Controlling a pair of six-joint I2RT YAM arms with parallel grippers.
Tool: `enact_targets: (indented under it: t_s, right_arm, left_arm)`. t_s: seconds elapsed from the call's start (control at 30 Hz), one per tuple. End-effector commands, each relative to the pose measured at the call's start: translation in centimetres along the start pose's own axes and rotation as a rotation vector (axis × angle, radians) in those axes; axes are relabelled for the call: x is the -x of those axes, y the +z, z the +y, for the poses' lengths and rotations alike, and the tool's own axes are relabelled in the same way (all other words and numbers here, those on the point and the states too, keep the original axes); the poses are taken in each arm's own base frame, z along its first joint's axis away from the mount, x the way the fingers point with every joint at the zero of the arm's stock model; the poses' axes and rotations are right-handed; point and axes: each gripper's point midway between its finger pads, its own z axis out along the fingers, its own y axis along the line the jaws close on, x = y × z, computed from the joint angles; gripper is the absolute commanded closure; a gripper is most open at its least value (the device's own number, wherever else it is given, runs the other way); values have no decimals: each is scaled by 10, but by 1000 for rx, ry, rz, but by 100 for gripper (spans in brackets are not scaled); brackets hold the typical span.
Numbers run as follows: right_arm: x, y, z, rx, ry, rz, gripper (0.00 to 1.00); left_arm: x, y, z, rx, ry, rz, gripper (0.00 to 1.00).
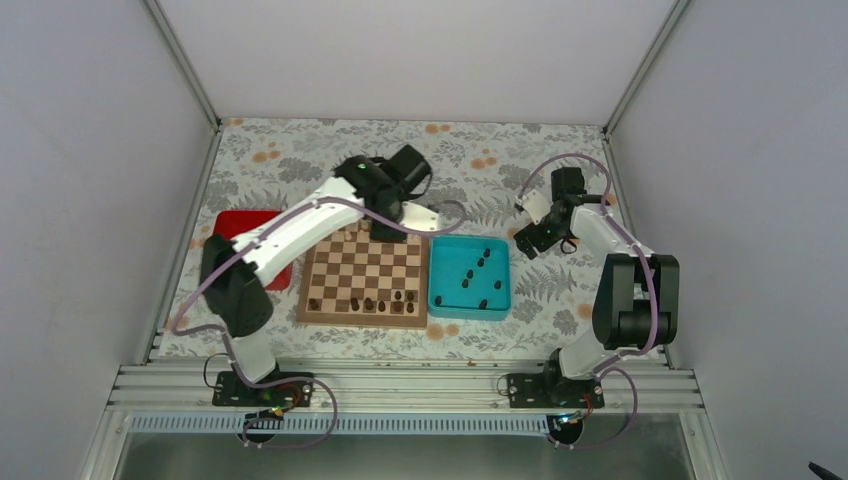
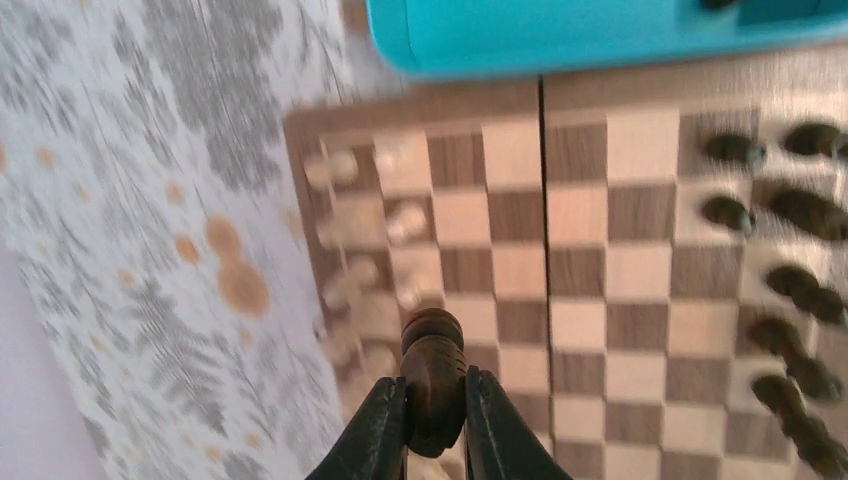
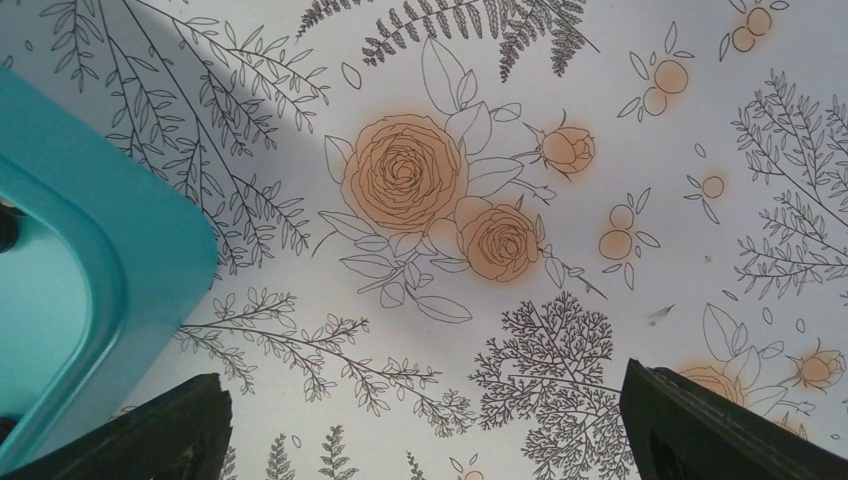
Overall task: Set up the chess pieces on the board
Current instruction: Place the chess piece on the chessboard.
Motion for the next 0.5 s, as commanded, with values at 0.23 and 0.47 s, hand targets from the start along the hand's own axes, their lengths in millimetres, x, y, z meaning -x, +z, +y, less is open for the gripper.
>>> enact_targets:
  t_s: [0.23,0.47]
  right_arm:
    - [-7,5,-5,-1,16,26,0]
    - [-10,9,-6,8,25,41,0]
  left_arm:
    - [-124,0,-72,-56,-246,82,94]
    - [-141,9,-115,-109,-295,58,94]
